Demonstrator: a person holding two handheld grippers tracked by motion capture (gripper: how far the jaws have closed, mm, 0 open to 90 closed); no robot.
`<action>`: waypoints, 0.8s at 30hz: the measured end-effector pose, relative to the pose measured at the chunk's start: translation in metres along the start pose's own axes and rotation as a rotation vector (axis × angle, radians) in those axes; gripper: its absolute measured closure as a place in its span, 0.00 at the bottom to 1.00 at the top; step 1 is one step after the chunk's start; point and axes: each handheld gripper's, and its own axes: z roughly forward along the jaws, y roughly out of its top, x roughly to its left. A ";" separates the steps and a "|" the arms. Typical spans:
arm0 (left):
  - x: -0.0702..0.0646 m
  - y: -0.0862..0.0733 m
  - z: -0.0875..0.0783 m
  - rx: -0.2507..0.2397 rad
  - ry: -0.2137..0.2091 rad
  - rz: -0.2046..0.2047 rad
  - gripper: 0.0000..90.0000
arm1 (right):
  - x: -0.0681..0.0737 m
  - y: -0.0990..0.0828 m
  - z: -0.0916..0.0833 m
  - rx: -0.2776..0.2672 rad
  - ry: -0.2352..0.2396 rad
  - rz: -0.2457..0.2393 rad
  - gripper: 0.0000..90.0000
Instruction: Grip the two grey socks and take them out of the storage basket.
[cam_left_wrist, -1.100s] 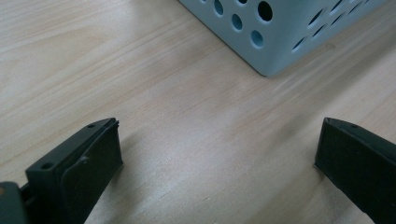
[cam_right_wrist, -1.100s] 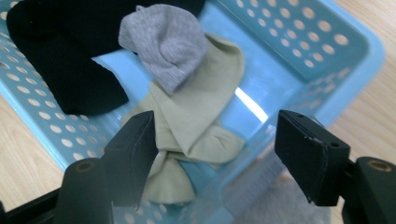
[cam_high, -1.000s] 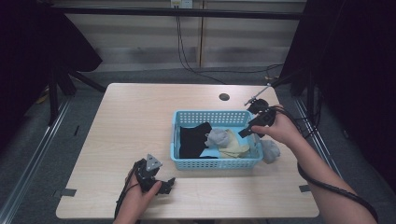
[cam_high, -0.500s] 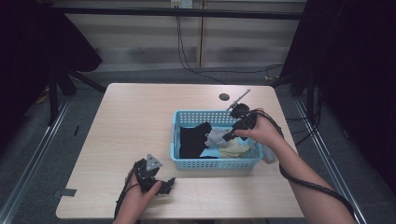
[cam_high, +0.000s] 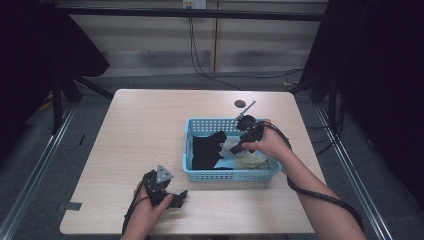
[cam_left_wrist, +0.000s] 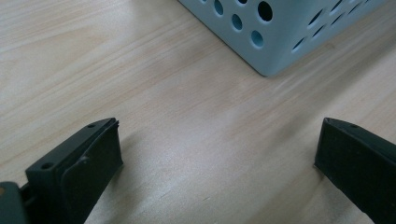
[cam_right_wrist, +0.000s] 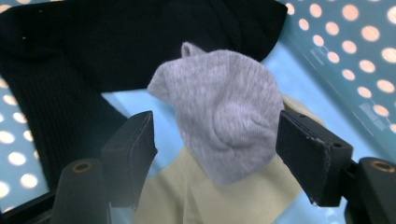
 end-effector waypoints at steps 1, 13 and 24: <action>0.000 0.000 0.000 0.000 0.000 0.000 0.00 | 0.000 0.002 0.004 0.000 0.004 -0.004 0.31; 0.001 0.000 0.000 0.000 -0.009 0.009 0.00 | 0.006 0.009 0.037 0.040 -0.042 -0.075 0.57; 0.001 0.000 0.000 0.000 -0.007 0.006 0.00 | 0.005 0.007 0.025 0.074 0.019 -0.077 0.89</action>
